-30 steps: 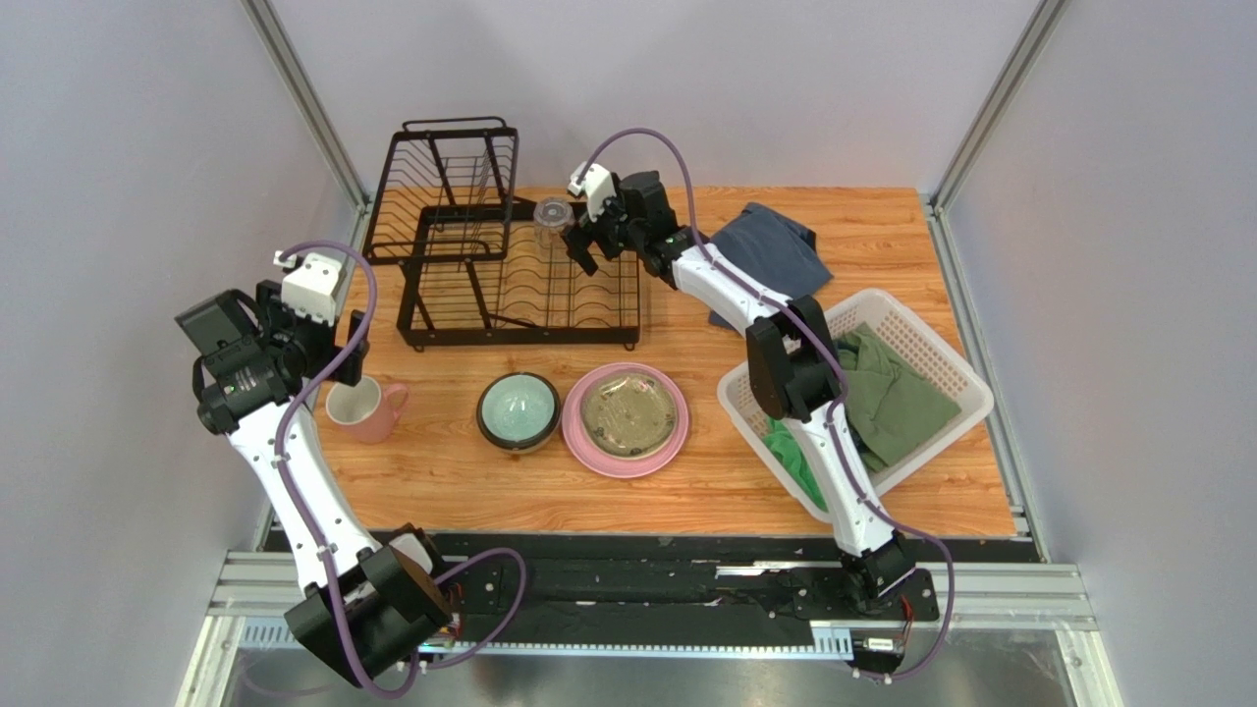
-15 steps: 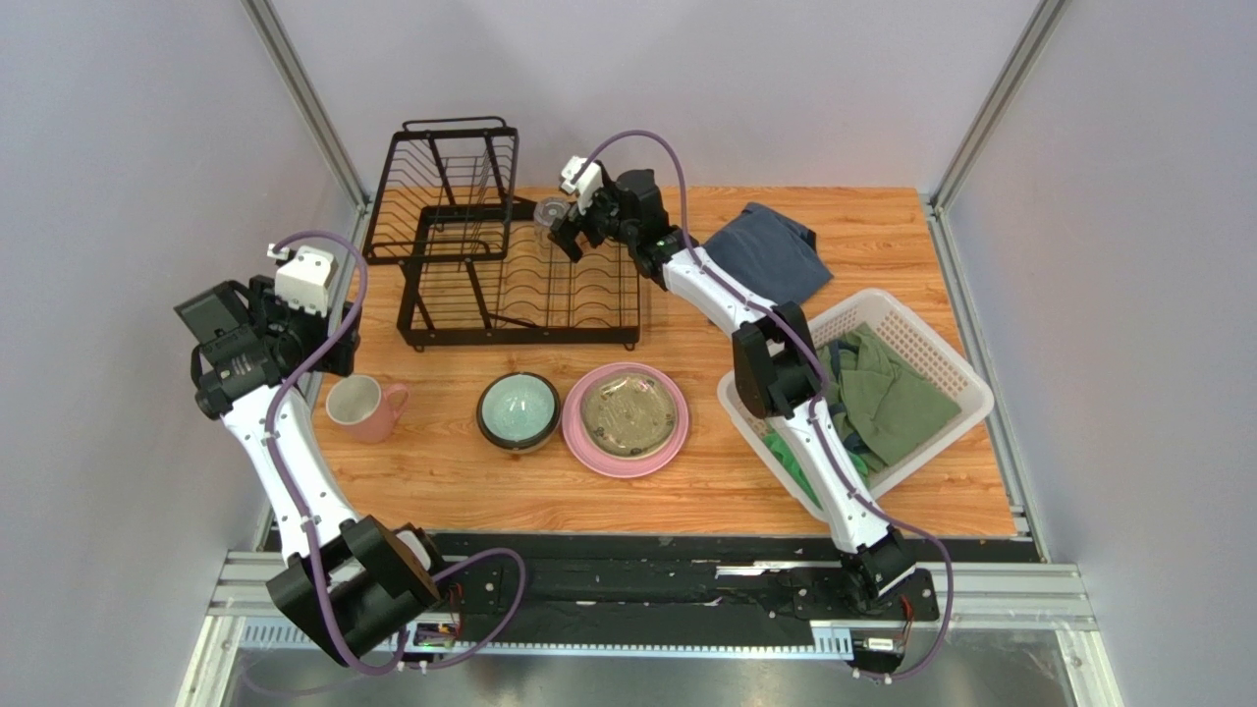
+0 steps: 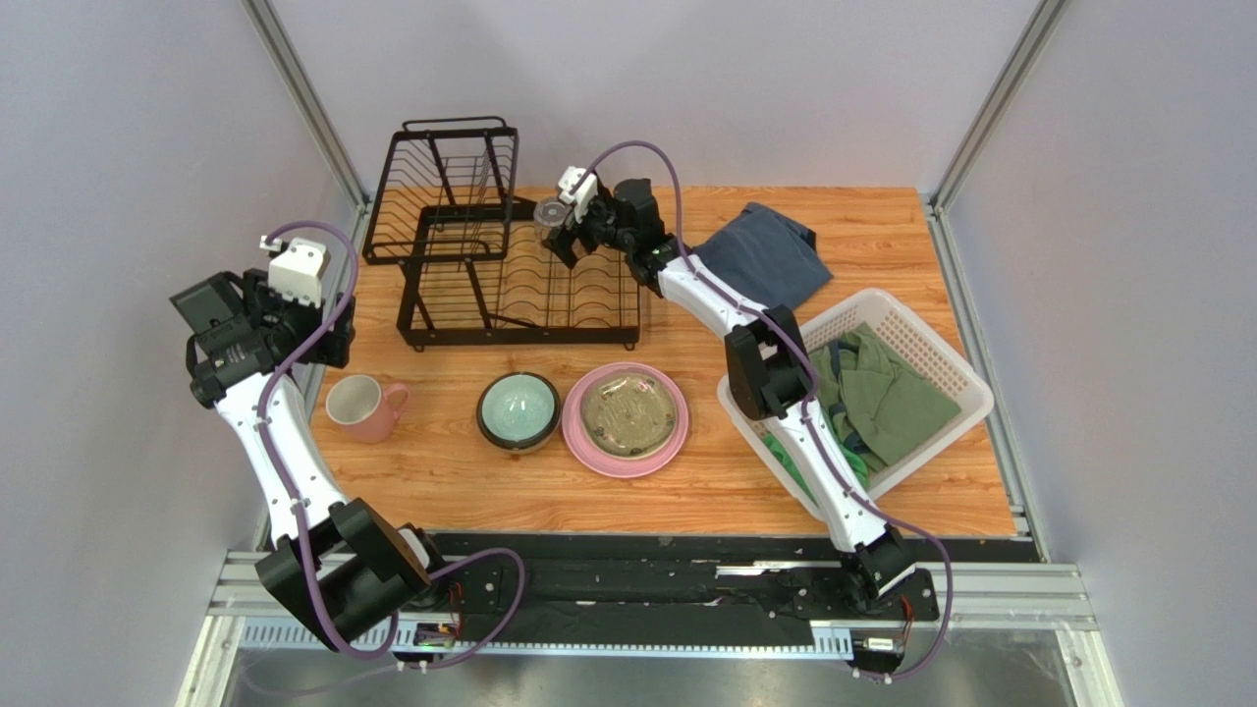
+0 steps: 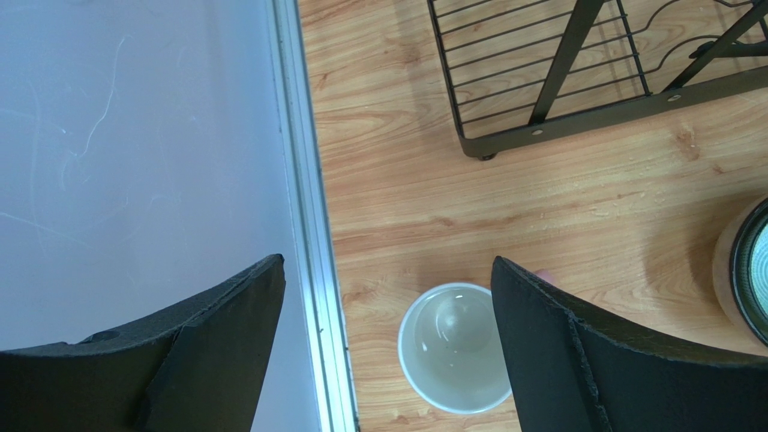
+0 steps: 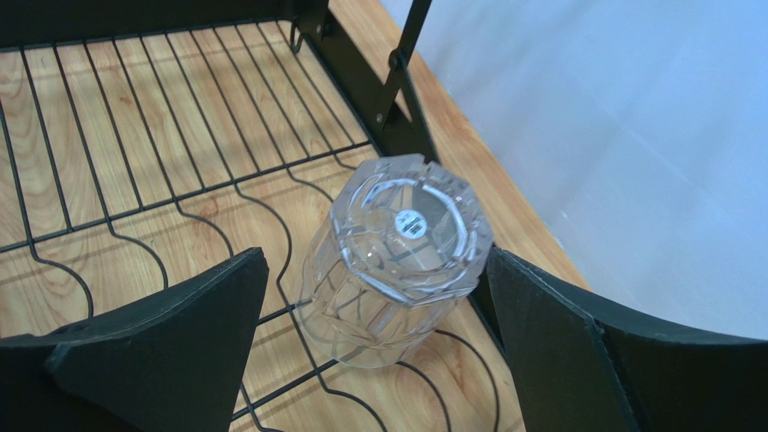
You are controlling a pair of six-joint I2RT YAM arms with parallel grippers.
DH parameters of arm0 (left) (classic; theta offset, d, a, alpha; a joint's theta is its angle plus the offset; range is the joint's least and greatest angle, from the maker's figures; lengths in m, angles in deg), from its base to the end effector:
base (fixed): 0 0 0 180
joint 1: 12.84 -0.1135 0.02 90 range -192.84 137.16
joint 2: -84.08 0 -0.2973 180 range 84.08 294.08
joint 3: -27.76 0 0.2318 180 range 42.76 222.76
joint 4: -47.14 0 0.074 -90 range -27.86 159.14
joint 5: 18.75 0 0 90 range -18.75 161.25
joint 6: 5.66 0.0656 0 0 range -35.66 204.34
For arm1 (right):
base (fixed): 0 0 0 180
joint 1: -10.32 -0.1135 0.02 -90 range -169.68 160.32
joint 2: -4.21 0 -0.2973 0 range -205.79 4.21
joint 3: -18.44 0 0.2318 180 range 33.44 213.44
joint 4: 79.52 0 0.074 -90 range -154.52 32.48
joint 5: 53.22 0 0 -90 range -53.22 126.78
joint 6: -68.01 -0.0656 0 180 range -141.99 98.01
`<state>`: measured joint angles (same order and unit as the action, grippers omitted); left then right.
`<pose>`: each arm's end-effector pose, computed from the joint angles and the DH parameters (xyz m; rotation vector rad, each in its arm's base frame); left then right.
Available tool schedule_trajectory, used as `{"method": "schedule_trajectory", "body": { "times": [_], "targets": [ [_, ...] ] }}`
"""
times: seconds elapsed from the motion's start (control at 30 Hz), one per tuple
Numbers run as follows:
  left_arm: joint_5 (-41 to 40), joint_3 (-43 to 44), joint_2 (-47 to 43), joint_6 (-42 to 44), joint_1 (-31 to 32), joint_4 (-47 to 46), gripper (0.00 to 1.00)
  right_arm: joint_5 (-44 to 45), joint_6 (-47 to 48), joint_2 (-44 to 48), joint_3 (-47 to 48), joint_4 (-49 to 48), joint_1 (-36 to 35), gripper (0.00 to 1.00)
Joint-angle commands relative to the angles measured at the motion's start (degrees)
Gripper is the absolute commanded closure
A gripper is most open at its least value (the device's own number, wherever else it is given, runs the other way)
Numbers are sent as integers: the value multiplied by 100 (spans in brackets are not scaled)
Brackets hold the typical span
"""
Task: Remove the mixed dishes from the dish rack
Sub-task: Pick up the cup from the dish rack.
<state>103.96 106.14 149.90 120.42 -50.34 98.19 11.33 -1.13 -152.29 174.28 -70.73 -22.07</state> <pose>0.2006 0.1092 0.3547 0.2717 2.1066 0.1134 0.5387 0.3751 0.2075 -1.0637 1.3884 0.5322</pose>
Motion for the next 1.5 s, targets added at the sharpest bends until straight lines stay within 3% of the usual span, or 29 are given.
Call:
{"method": "schedule_trajectory", "body": {
  "times": [0.0,0.47,0.7,1.47],
  "targets": [
    [43,237,-17,-101,-56,-221,8,-144,111,-187,295,-433,-58,0],
    [87,290,115,-197,-47,-309,8,-197,32,-407,366,-801,-40,2],
    [86,237,106,-127,-56,-318,8,-136,-170,-372,296,-1013,-14,20],
    [227,52,80,-39,-56,-309,8,84,-337,611,-469,-389,57,53]
  ]
}}
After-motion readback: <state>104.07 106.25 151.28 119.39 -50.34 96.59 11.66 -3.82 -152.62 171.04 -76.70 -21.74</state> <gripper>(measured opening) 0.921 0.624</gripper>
